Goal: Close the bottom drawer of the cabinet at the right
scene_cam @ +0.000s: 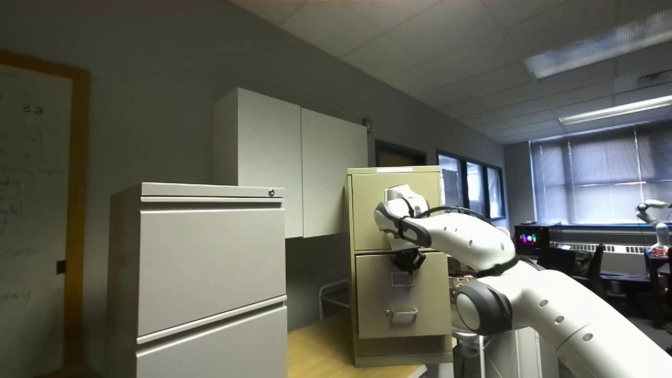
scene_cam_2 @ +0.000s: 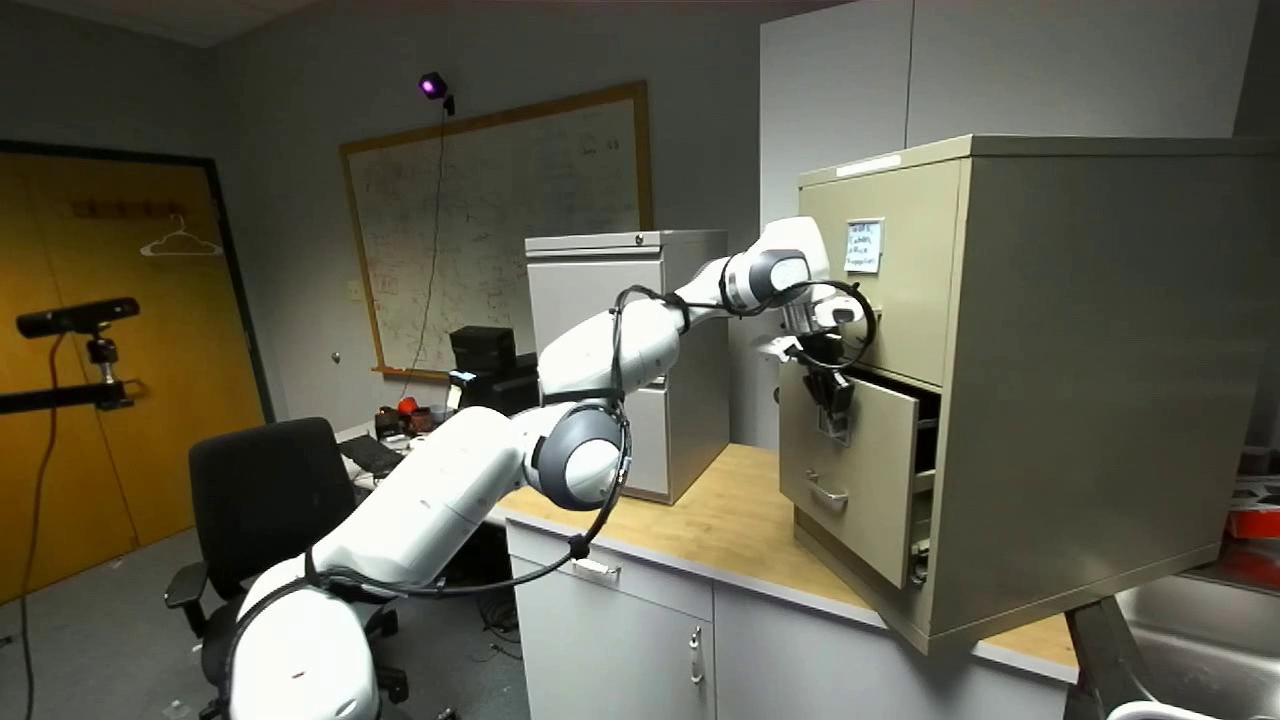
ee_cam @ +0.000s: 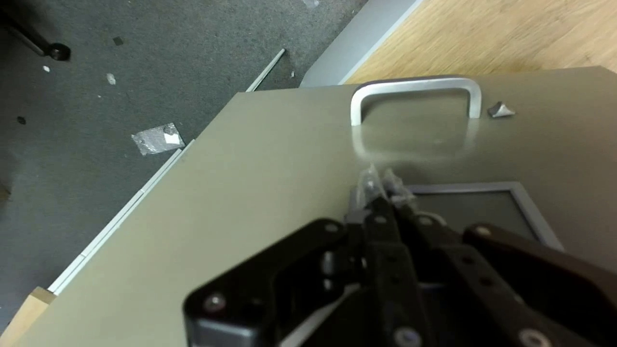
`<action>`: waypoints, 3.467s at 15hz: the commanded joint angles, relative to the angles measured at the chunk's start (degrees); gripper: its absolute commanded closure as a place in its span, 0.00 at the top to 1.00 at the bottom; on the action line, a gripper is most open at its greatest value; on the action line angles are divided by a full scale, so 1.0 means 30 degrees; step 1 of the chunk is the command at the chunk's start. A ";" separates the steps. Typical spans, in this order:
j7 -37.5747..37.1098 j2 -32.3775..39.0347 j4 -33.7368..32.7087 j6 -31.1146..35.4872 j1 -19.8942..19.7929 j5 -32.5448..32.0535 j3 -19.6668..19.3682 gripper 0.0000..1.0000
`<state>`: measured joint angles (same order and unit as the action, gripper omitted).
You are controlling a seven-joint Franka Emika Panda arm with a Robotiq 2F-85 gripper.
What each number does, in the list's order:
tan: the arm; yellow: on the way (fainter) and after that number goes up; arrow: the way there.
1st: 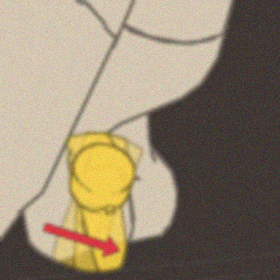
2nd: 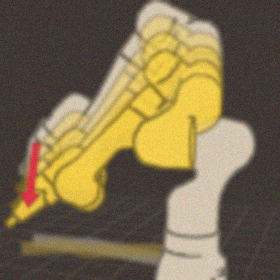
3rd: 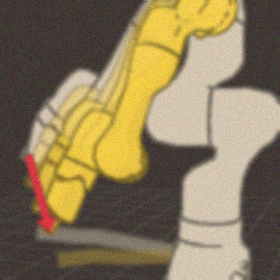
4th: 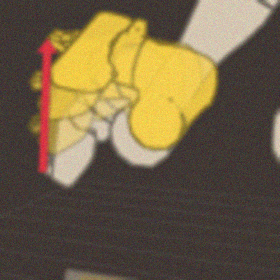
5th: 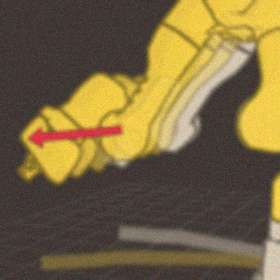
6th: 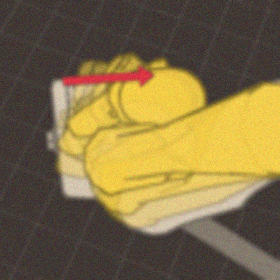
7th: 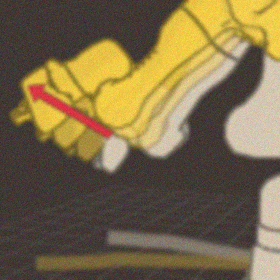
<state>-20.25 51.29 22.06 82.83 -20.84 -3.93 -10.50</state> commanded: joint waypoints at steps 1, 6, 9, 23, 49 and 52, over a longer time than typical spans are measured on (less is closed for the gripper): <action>0.0901 -0.0121 0.0484 0.2306 0.0225 -0.0961 -0.0641 0.00; 0.1443 -0.0581 0.0619 -0.0392 0.0342 0.0417 0.0512 0.26; 0.2518 -0.0071 -0.1289 -0.3059 0.0870 -0.0002 0.0611 0.49; 0.6416 0.0741 -0.0714 -0.7102 0.6314 -0.5995 -0.1430 0.34; 0.2606 0.2078 0.0199 0.6530 0.3803 -0.7781 -0.2696 0.00; 0.2972 0.1416 0.0864 0.5294 0.3605 -0.6756 -0.2119 0.00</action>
<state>-12.14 57.74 21.79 95.35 -7.05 -25.55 -17.34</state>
